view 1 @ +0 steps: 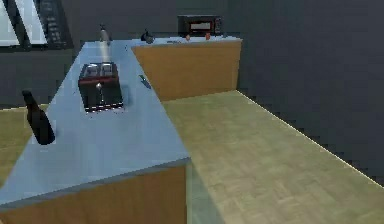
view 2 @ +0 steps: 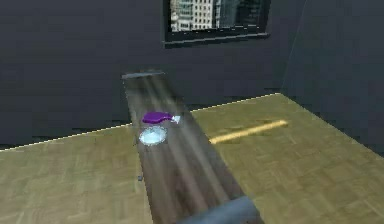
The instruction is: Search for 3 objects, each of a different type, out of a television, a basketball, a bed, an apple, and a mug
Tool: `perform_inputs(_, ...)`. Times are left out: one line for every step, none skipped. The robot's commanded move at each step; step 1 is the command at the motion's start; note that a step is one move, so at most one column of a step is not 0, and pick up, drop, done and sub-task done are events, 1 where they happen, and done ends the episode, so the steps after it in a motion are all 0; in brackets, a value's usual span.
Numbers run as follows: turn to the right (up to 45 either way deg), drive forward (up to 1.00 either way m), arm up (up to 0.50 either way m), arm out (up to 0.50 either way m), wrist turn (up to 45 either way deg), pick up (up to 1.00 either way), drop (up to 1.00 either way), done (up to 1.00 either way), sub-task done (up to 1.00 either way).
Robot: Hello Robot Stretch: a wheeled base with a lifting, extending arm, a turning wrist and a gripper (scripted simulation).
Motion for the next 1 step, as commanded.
perform_inputs(27.0,0.00,0.00,0.00,0.0,0.00,0.00,0.00,0.00)
